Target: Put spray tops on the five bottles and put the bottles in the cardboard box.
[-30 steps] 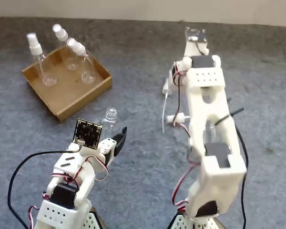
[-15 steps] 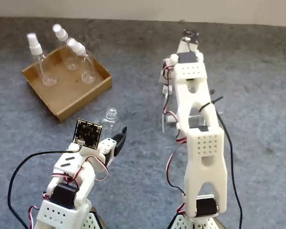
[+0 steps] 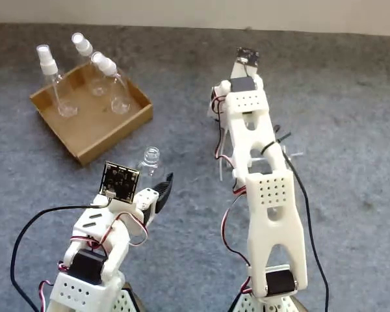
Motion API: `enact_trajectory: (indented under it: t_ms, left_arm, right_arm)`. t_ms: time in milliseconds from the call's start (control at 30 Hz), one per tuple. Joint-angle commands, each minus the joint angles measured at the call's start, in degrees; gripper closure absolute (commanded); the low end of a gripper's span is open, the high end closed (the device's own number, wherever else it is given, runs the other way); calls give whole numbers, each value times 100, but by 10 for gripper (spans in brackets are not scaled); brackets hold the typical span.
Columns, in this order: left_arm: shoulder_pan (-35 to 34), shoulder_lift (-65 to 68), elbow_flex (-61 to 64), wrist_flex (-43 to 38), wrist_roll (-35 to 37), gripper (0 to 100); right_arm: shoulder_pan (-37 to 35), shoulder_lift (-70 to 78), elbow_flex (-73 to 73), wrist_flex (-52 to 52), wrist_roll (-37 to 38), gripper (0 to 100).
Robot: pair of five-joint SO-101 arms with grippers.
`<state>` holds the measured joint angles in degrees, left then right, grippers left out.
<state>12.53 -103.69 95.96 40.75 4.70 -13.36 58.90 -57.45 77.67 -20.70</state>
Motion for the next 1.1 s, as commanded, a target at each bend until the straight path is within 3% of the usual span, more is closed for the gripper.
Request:
enact_trajectory:
  t_ms: [0,233,333,500,633,767,1067]
  left_arm:
    - [40,-101,119,44,70,888]
    - [40,-101,119,44,70,888]
    - [40,-101,119,44,70,888]
    - [40,-101,119,53,70,888]
    - [233,-101,119,53,70,888]
    - [576,-101,119,193,70,888]
    - [1288,-101,119,642,62,885]
  right_arm:
    - [-48,-13,-277,-66,-35,856]
    - [-22,-40,-286,-101,-18,993]
    - [13,-48,-400,-57,114,994]
    - [40,-40,-1596,866,1116,994]
    - [13,-31,-3231,1912,1152,993]
    - [4,-127,-4716,2290,1152,991]
    - [154,-963,-4277,2360,1143,993]
